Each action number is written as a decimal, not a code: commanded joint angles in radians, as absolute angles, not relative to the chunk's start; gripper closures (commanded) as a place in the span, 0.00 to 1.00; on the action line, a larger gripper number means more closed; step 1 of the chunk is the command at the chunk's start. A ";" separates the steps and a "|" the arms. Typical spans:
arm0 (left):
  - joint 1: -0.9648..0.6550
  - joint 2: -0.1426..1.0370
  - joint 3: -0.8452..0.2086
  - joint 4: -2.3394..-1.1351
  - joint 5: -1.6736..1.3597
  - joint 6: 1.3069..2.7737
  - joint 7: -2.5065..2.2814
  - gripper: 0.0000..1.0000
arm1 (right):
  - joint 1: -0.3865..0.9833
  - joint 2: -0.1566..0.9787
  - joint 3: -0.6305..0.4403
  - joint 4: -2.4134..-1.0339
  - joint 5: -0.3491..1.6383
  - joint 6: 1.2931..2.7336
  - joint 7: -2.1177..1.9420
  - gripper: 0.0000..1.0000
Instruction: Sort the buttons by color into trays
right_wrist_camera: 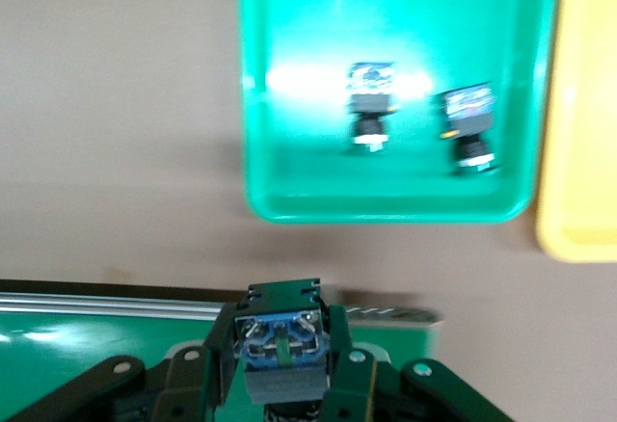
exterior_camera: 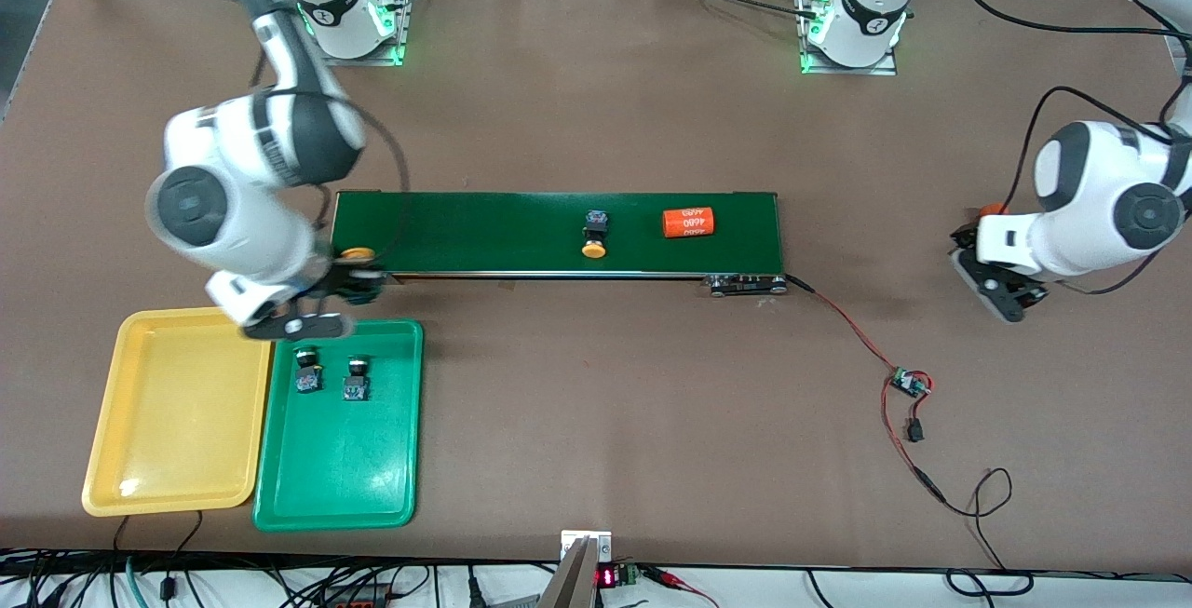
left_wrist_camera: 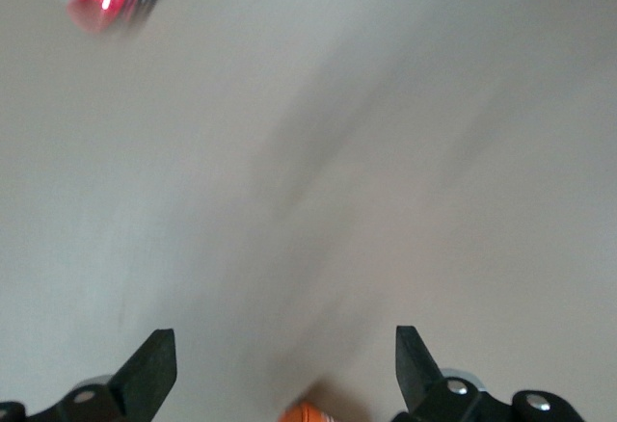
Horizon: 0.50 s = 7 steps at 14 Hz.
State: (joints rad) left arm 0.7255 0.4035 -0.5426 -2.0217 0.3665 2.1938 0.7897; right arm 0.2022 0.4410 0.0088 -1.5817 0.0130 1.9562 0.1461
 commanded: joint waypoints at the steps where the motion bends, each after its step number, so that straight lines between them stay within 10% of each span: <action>1: 0.742 0.393 -0.463 -2.040 0.361 2.195 0.668 0.00 | 0.102 0.541 0.028 -1.481 0.009 1.944 -0.018 0.85; 7: 0.827 0.407 -0.462 -2.115 0.360 2.201 0.214 0.00 | -0.079 0.760 0.025 -1.286 0.003 2.002 -0.303 0.85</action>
State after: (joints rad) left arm 0.8128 0.4179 -0.4553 -2.0761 0.3663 2.1944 0.3647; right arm -0.0276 0.6537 0.0074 -1.4069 0.0122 1.9908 -0.2281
